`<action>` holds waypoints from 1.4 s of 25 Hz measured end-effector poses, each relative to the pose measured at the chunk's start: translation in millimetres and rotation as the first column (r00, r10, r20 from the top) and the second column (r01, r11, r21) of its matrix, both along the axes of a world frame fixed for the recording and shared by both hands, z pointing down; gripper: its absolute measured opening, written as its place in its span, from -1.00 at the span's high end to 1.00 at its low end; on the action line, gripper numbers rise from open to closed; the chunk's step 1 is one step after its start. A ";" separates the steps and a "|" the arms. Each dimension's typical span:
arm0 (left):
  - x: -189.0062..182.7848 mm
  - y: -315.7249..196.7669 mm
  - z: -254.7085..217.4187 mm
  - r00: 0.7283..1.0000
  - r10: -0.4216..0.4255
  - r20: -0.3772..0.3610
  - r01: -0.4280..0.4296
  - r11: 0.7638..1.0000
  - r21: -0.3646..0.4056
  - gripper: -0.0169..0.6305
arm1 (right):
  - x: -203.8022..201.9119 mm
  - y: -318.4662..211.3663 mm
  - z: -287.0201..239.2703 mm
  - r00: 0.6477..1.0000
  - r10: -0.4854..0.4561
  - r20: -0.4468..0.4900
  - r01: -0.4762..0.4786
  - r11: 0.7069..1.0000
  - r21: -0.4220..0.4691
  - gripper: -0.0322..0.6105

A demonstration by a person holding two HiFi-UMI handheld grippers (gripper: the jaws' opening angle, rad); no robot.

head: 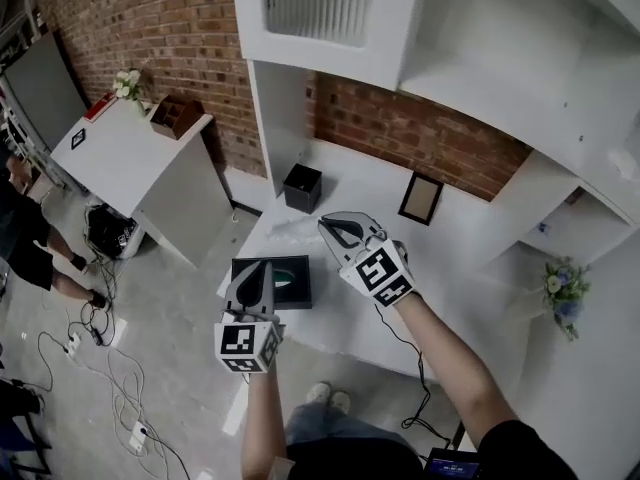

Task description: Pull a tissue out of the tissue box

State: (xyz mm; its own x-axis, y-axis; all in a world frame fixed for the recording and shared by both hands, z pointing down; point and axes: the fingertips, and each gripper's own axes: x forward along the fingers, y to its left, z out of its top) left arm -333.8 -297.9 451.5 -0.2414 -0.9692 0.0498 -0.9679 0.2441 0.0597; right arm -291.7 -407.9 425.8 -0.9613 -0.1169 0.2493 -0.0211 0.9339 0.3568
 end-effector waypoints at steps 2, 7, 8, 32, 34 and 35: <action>10.4 -16.4 -2.6 0.999 0.041 -0.003 -0.041 0.999 0.006 0.92 | 31.9 -18.6 -23.2 0.992 0.093 0.091 -0.091 0.996 -0.020 0.90; 46.9 -58.9 -10.3 0.988 0.155 0.002 -0.155 0.987 0.027 0.92 | 126.9 -55.8 -65.0 0.906 0.321 0.276 -0.310 0.947 -0.084 0.90; 56.3 -67.8 -13.1 0.983 0.181 0.004 -0.181 0.983 0.033 0.92 | 146.9 -60.0 -70.4 0.881 0.363 0.303 -0.349 0.932 -0.100 0.90; 246.4 -148.5 -30.7 0.803 0.594 0.037 -0.596 0.803 0.035 0.92 | 439.1 -23.1 -19.7 0.274 0.889 0.366 -0.781 0.428 -0.454 0.90; 248.5 -148.7 -29.7 0.801 0.598 0.038 -0.599 0.800 0.031 0.92 | 438.9 -22.7 -20.2 0.275 0.888 0.368 -0.781 0.429 -0.453 0.90; 248.9 -148.8 -29.2 0.800 0.598 0.038 -0.599 0.800 0.029 0.92 | 438.2 -22.9 -20.9 0.276 0.887 0.370 -0.780 0.431 -0.453 0.90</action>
State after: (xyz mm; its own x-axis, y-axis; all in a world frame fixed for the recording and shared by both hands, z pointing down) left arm -84.9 -446.7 422.2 0.3869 -0.9220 0.0125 -0.9218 -0.3864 0.0302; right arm 146.5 -430.8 405.0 -0.3140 -0.9441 -0.1001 -0.9348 0.3259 -0.1413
